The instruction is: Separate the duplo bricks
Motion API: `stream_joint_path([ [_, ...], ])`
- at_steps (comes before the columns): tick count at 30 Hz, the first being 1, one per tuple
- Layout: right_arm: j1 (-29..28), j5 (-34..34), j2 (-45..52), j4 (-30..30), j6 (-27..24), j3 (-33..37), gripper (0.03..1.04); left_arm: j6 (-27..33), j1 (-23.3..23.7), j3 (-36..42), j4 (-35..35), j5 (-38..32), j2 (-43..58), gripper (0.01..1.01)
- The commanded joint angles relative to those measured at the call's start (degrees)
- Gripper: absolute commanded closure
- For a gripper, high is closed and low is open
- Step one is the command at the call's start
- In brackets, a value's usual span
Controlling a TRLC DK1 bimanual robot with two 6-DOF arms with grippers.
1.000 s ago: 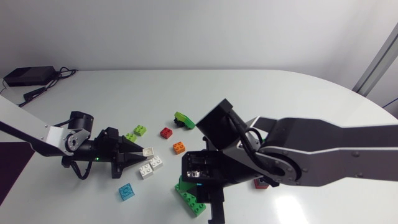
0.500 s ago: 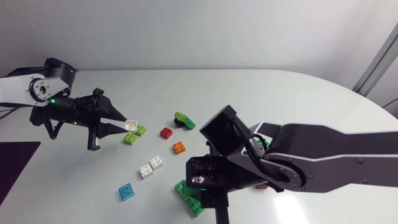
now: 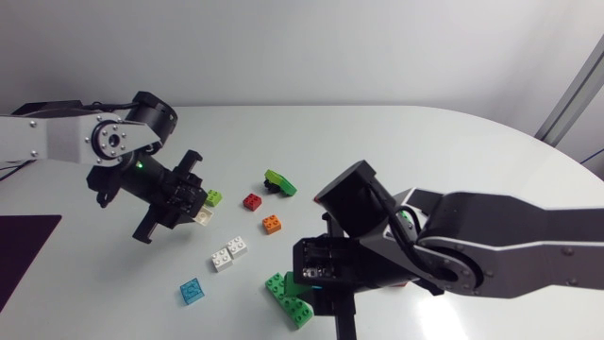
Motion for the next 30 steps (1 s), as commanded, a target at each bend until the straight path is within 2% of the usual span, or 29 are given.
stream_joint_path([
  [1, -0.55, -0.23, -0.95, 0.75, 0.70, -2.10, 0.78, 4.96, -1.91, -3.79, 2.02, -3.07, -0.26, 0.784],
  [7, -1.26, -0.75, -1.39, 1.54, 0.26, -3.07, 0.78, 9.97, -5.60, -11.26, 10.19, -10.81, -0.34, 0.784],
  [11, -1.61, -0.84, -1.74, 1.81, 0.00, -3.42, 0.78, 11.82, -7.62, -13.02, 13.71, -14.94, 1.24, 0.784],
  [18, -2.58, -1.02, -2.62, 2.25, -0.35, -4.74, 0.78, 12.26, -10.17, -12.67, 14.06, -19.25, 3.26, 0.784],
  [27, -2.93, -1.28, -3.23, 2.78, -0.44, -5.35, 0.77, 12.34, -13.07, -12.76, 13.71, -20.74, 3.08, 0.779],
  [29, -3.02, -1.28, -3.23, 3.04, -0.44, -5.70, 0.77, 12.34, -13.33, -12.49, 13.71, -20.74, 3.08, 0.631],
  [30, -3.02, -1.28, -3.23, 3.13, -0.44, -5.79, 0.77, 12.34, -13.33, -12.58, 13.71, -20.74, 3.08, 0.597],
])
